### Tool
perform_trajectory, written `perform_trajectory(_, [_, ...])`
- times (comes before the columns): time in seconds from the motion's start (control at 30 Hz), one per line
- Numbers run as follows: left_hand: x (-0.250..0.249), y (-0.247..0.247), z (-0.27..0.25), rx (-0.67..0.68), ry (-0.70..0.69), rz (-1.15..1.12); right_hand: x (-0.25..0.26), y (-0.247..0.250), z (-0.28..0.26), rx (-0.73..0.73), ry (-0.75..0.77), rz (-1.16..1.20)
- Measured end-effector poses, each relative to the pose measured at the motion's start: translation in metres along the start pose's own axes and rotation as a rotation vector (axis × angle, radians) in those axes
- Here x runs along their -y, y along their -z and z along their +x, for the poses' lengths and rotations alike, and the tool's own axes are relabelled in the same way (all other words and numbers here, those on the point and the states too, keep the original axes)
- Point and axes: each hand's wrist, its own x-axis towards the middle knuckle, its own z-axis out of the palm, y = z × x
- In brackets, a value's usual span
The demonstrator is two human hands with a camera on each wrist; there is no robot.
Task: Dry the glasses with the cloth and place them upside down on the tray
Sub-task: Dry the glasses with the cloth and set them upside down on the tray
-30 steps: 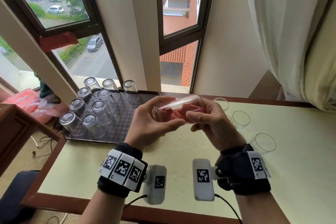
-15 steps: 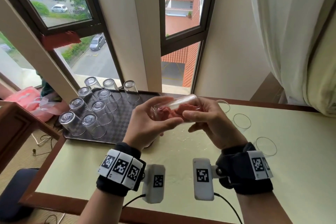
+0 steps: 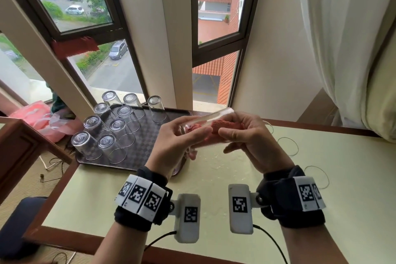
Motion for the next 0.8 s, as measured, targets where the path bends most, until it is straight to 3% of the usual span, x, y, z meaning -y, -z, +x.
perform_trajectory(0.1, [-0.005, -0.001, -0.002, 0.018, -0.125, 0.123, -0.001, 0.001, 0.0, 0.009, -0.058, 0.054])
perform_trajectory(0.23, [-0.004, -0.002, -0.005, 0.068, -0.215, 0.208, -0.003, 0.001, -0.001, -0.061, -0.015, 0.083])
perform_trajectory(0.3, [-0.004, -0.003, -0.005, 0.073, -0.18, 0.158, -0.003, 0.001, -0.001, -0.104, 0.033, 0.099])
perform_trajectory(0.4, [-0.011, -0.004, -0.004, 0.101, 0.0, 0.035, 0.002, -0.004, -0.001, -0.134, 0.13, 0.144])
perform_trajectory(0.47, [-0.01, -0.002, -0.003, 0.094, 0.018, -0.023, 0.006, -0.009, 0.0, -0.11, 0.167, 0.111])
perform_trajectory(0.63, [-0.011, 0.007, -0.001, 0.051, -0.243, 0.207, 0.003, -0.008, 0.0, -0.041, 0.078, 0.026])
perform_trajectory(0.7, [-0.004, 0.009, 0.0, 0.055, -0.336, 0.311, 0.001, -0.006, 0.002, -0.075, 0.033, 0.028])
perform_trajectory(0.8, [-0.002, 0.006, 0.0, 0.044, -0.263, 0.186, 0.0, -0.012, 0.005, -0.155, 0.084, 0.066])
